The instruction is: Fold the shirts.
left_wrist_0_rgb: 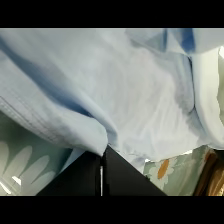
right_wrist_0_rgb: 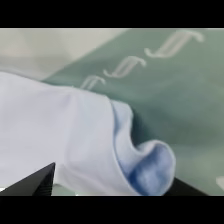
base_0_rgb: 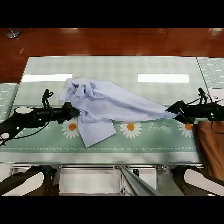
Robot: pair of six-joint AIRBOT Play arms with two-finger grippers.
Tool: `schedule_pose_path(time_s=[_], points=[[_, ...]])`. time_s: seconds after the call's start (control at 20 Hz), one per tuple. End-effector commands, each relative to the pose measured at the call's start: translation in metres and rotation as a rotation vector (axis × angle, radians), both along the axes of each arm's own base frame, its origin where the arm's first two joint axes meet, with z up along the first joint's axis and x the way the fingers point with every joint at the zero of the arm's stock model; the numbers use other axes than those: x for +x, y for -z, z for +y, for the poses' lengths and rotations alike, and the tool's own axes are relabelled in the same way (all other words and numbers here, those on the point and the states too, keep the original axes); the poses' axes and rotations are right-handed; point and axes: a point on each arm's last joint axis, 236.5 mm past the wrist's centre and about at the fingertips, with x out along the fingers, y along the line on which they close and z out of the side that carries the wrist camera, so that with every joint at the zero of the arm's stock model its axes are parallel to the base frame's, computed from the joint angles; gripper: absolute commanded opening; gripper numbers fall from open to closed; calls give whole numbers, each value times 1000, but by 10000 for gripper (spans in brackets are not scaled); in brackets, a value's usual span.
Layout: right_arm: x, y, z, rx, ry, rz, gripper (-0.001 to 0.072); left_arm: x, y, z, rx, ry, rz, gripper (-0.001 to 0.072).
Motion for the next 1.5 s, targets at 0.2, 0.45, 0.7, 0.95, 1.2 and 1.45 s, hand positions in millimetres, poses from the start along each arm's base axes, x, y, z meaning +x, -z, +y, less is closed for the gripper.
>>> schedule_pose_path(time_s=[0.2, 0.45, 0.7, 0.95, 1.2, 1.45], points=[[44, -33, 29, 12, -152, -67, 20, 20, -42, -7, -52, 59, -84, 23], [123, -226, 14, -120, -195, -506, 20, 99, -263, -3, -10, 132, -636, 22], [86, -448, 22, -338, -206, -1011, 20, 72, -479, 8, 217, 128, -1129, 22], [-22, -554, 38, -546, -187, -1285, 20, -14, -589, 47, 552, -32, -1372, 22], [-106, -569, 37, -707, -143, -1313, 20, -108, -627, 85, 812, -206, -1463, 22], [-145, -548, 47, -702, -165, -1255, 20, -141, -579, 97, 923, -135, -1278, 22]])
